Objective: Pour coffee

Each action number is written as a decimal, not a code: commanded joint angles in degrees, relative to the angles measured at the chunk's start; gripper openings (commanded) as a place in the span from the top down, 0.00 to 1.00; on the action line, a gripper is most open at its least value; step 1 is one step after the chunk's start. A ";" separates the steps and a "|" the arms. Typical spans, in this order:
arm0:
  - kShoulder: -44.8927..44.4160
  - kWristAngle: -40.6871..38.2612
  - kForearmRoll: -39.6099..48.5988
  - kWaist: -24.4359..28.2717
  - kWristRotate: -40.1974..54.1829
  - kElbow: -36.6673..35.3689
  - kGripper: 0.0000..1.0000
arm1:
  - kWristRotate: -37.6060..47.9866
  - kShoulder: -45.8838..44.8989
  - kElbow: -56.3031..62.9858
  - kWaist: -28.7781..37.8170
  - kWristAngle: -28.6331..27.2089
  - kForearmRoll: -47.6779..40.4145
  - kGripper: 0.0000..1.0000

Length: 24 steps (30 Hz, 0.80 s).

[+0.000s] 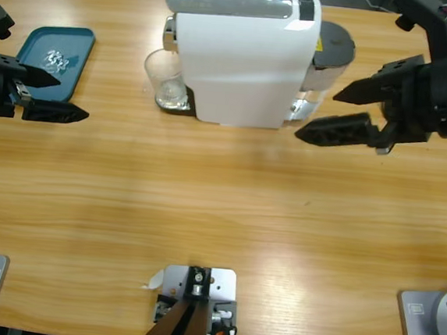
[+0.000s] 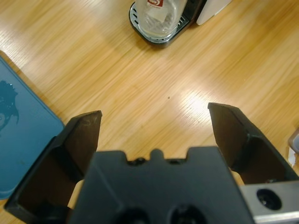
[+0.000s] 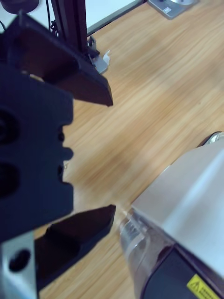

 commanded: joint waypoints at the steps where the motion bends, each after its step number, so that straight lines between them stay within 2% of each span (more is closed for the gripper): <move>1: 0.57 -1.32 -1.50 -0.41 1.28 2.65 0.00 | -1.07 -0.52 5.44 0.53 1.42 -3.83 0.00; 7: 1.91 -3.36 -4.37 -0.41 2.28 3.04 0.00 | -1.07 -1.91 6.83 0.62 1.47 -3.58 0.00; 24: 1.19 -4.45 -4.44 -0.41 4.69 4.35 0.00 | -1.25 -1.77 6.99 1.23 0.70 -3.58 0.00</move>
